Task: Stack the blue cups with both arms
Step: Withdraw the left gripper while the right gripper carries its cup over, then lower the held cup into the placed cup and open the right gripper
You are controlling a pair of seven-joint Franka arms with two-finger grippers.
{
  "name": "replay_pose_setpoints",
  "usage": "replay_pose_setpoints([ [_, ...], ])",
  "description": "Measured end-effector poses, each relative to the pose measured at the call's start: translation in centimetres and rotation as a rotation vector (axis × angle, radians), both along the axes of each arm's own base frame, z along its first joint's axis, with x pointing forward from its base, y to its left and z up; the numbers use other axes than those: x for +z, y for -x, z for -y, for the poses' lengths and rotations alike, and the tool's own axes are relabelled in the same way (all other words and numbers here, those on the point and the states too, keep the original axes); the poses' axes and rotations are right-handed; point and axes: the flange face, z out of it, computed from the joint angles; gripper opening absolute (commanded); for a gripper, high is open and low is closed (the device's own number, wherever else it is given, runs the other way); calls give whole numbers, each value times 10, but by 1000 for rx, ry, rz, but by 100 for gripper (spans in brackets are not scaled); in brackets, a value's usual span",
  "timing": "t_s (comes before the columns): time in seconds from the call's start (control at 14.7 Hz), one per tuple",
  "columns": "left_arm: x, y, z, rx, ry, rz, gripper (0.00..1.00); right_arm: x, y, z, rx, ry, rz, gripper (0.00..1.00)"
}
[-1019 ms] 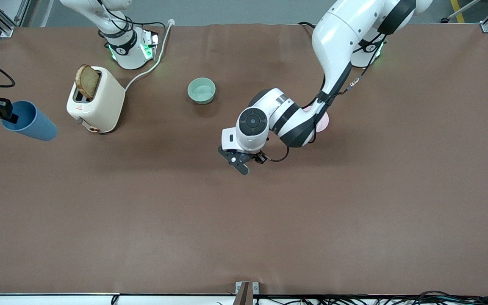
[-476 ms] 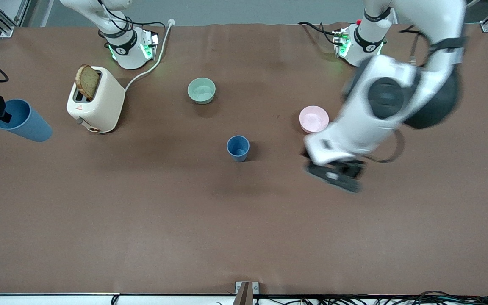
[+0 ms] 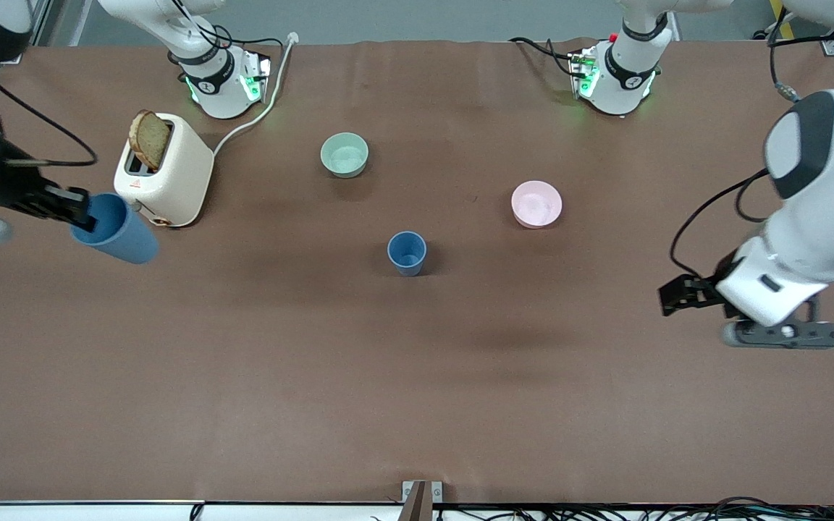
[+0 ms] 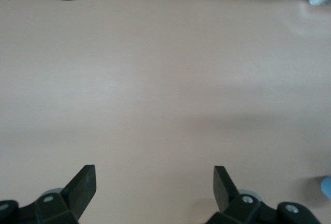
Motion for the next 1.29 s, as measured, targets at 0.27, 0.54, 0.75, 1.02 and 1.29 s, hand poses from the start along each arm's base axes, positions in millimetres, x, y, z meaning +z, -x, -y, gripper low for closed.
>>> replay_pose_setpoints([
  [0.27, 43, 20, -73, 123, -28, 4, 100, -32, -8, -86, -16, -24, -25, 0],
  [0.54, 86, 54, -85, 121, -31, -8, 100, -76, 1, -197, -11, -22, -32, 0],
  [0.75, 89, 69, -90, 106, 3, -24, 100, -122, 11, -265, -2, -27, -46, 0],
  [1.02, 78, 90, -91, 101, 28, -34, 100, -169, 28, -315, 23, -17, -87, 0],
  [1.29, 69, 103, -92, 101, 28, -55, 100, -190, 53, -350, 28, -21, -81, 0],
])
